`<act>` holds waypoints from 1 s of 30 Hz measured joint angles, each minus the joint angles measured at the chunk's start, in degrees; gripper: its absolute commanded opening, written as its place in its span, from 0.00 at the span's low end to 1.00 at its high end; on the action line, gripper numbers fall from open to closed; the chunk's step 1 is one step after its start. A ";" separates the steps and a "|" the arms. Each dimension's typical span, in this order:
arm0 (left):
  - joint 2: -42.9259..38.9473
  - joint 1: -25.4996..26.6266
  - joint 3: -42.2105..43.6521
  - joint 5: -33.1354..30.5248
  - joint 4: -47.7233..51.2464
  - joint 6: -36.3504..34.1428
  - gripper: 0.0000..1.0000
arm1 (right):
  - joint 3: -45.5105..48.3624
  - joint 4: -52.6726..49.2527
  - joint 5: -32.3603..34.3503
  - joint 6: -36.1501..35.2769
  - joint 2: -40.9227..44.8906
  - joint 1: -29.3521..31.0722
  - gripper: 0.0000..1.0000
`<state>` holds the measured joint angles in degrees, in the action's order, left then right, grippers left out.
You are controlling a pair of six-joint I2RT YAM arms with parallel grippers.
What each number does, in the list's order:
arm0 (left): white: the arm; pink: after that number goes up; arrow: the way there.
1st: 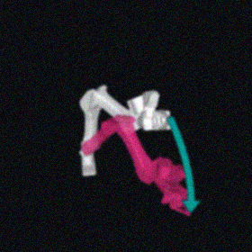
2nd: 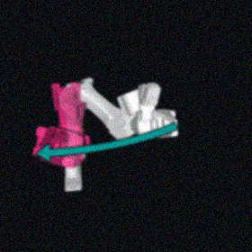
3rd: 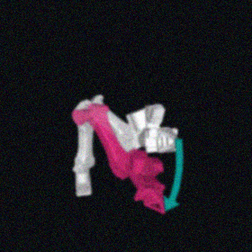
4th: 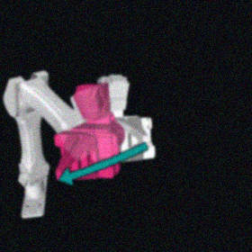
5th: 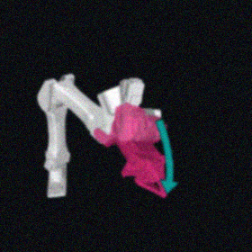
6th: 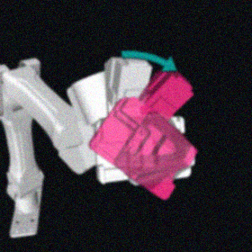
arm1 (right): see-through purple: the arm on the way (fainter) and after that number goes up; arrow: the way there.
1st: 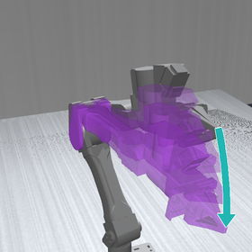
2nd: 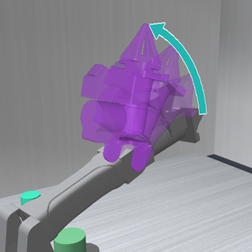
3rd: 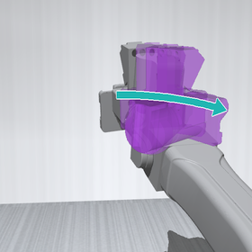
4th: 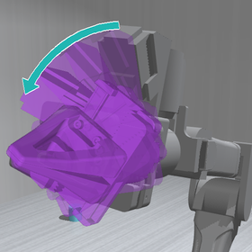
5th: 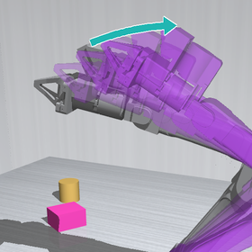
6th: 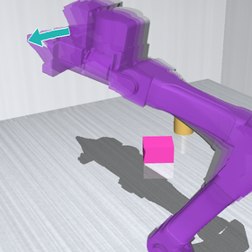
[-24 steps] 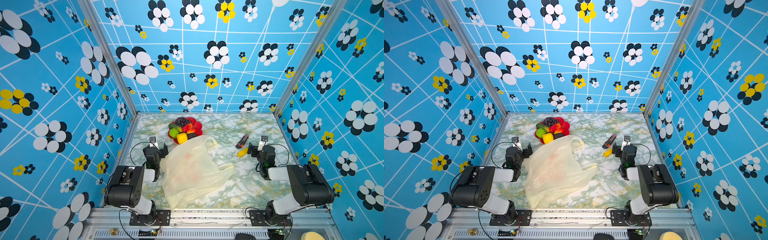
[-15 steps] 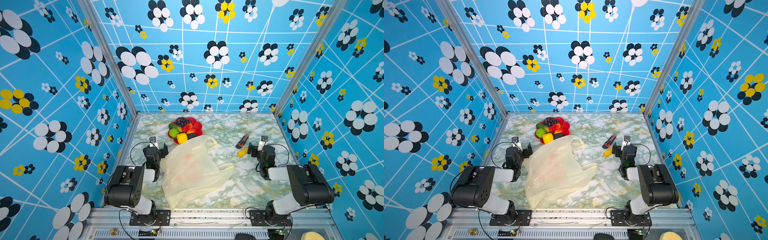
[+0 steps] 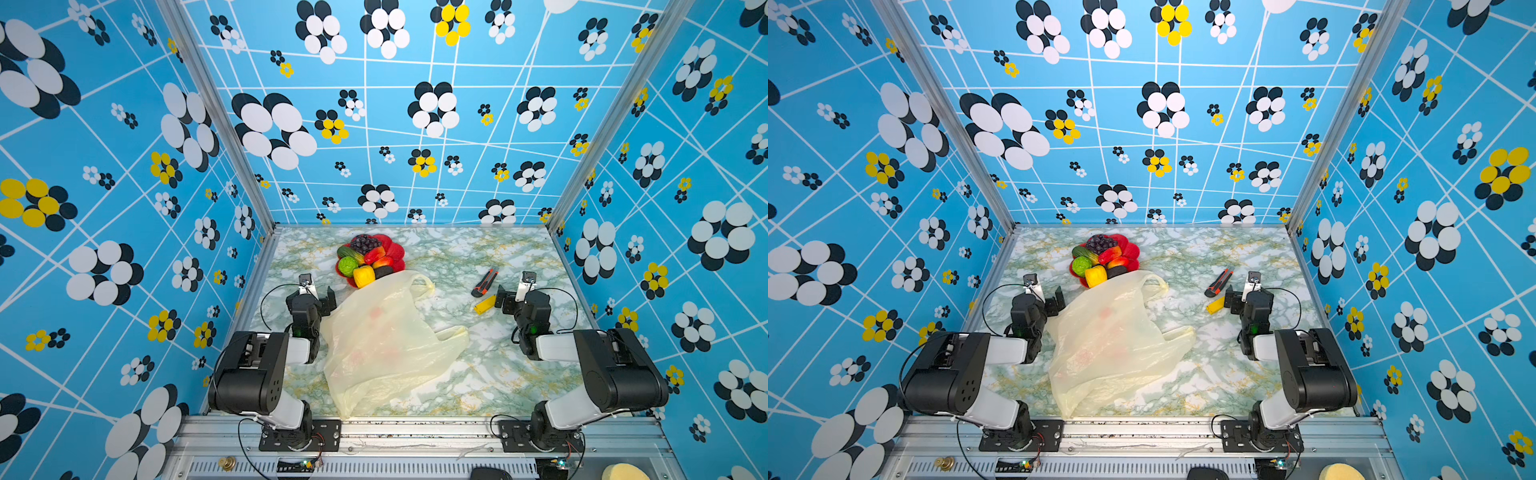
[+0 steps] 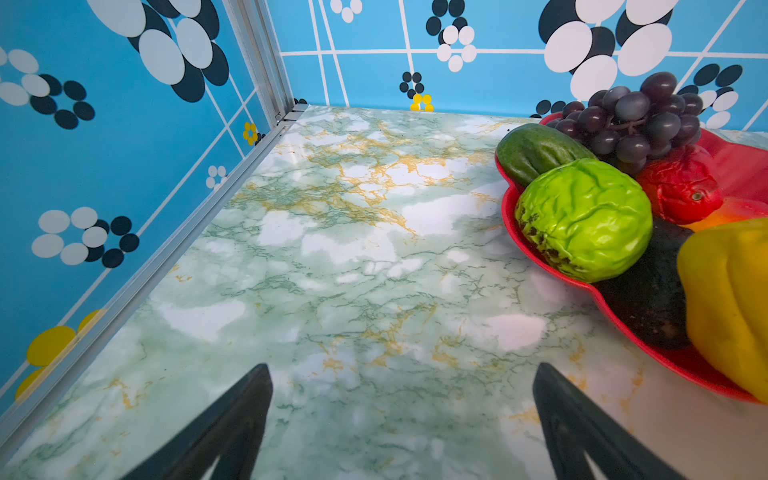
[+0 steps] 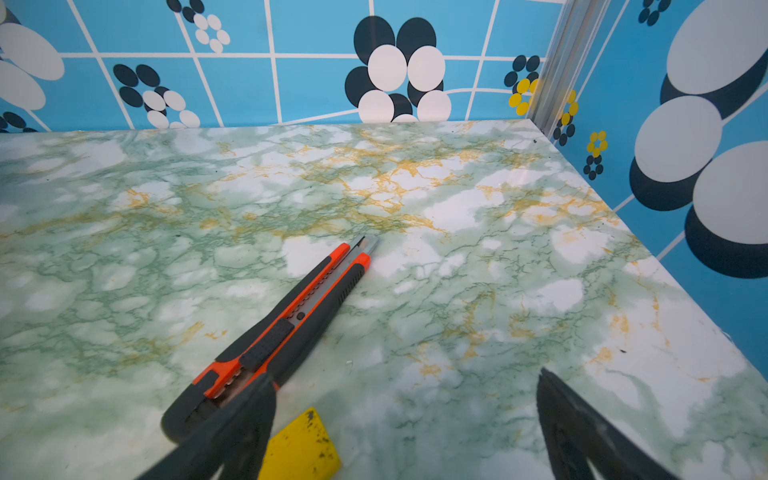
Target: Place the fruits into the plastic bag
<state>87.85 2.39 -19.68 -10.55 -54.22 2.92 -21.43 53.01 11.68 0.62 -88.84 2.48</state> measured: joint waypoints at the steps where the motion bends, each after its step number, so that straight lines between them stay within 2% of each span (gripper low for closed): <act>1: 0.00 0.00 0.00 0.00 0.00 0.00 0.99 | 0.00 0.00 0.00 0.00 0.00 0.00 0.99; 30: -0.24 0.00 0.00 -0.46 0.42 0.02 0.99 | 0.59 1.33 0.07 0.04 0.07 0.00 0.99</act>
<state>87.61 2.39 -19.68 -11.00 -53.80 2.94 -20.84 54.35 11.75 0.67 -88.77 2.48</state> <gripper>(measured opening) 0.991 0.991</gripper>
